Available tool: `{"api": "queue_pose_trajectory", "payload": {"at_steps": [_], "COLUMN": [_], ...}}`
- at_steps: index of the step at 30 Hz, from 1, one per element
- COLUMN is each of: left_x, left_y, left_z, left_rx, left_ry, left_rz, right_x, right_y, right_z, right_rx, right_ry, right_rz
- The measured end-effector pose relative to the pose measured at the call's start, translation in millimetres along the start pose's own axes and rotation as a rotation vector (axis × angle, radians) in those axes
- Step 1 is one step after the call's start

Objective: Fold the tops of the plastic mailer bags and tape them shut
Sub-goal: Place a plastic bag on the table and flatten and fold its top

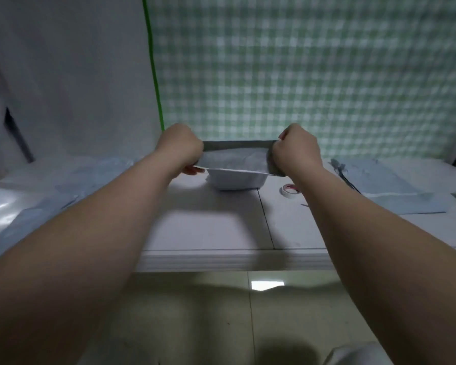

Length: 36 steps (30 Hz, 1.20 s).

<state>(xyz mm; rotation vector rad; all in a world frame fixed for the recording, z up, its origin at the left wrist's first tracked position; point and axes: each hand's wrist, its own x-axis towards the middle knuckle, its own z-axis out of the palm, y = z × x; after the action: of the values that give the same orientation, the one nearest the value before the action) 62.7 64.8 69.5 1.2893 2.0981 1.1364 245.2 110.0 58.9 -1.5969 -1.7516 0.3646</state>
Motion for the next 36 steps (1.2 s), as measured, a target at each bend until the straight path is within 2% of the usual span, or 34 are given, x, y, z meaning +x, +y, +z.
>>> {"api": "queue_pose_trajectory", "payload": {"at_steps": [3,5,11,15,18,23,26,30,36], "left_x": [12,19,54,75,82,61,40,16,-9], "left_y": [22,32,49,57,54,18,-10,-33,-60], "left_z": [-9,-10,9,25,34,48,48,44,52], "left_rx": [-0.341,-0.456,-0.560,-0.643,-0.631,-0.433,-0.154,0.240,0.343], "left_ry": [0.026,-0.004,-0.039,-0.016,0.020,-0.049,-0.174,-0.244,-0.408], "left_rz": [-0.009,-0.037,-0.065,0.005,0.046,0.023,0.033,0.087,0.083], "right_x": [23,38,82,102,104,84,58,23,-25], "right_y": [-21,-29,-21,-12,-6,23,42,61,84], "right_z": [-8,-11,-2,0,-1,8,11,15,28], "right_rx": [0.161,0.248,0.403,0.556,0.579,0.439,0.253,-0.113,-0.385], "right_ry": [0.017,0.021,0.037,0.078,0.098,-0.009,-0.107,-0.175,-0.195], "right_rz": [0.077,0.142,0.207,0.166,0.139,0.138,0.104,-0.016,-0.053]}}
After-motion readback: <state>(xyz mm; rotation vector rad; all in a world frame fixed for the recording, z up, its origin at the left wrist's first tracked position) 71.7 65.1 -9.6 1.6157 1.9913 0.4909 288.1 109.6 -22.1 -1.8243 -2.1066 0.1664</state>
